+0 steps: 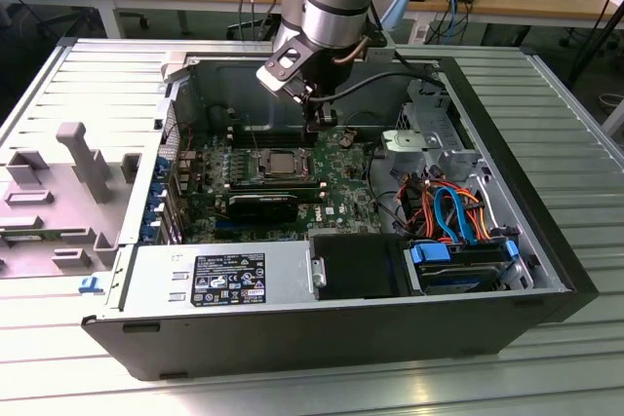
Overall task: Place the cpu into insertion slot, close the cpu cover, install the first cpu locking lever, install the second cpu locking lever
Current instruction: 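Close the cpu cover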
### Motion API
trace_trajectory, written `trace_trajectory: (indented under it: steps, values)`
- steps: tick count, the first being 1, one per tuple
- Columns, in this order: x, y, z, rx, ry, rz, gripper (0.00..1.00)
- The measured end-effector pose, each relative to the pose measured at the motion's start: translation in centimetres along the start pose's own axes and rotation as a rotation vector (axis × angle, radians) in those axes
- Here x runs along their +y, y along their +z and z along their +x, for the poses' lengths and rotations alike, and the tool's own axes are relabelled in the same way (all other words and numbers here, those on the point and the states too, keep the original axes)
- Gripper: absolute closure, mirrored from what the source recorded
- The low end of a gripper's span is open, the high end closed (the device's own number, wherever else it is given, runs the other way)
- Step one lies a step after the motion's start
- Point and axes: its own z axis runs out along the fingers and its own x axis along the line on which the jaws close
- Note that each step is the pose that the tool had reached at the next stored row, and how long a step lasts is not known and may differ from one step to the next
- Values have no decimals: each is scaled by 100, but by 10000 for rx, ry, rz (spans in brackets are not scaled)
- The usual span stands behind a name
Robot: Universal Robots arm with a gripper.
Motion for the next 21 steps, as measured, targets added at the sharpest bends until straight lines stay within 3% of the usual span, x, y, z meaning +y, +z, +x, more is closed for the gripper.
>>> trace_trajectory:
  steps: [13, 21]
  values:
    - [-63, 13, 8, 4, 0, -2, 89]
    - [-208, 94, 6, 21, -79, -1, 89]
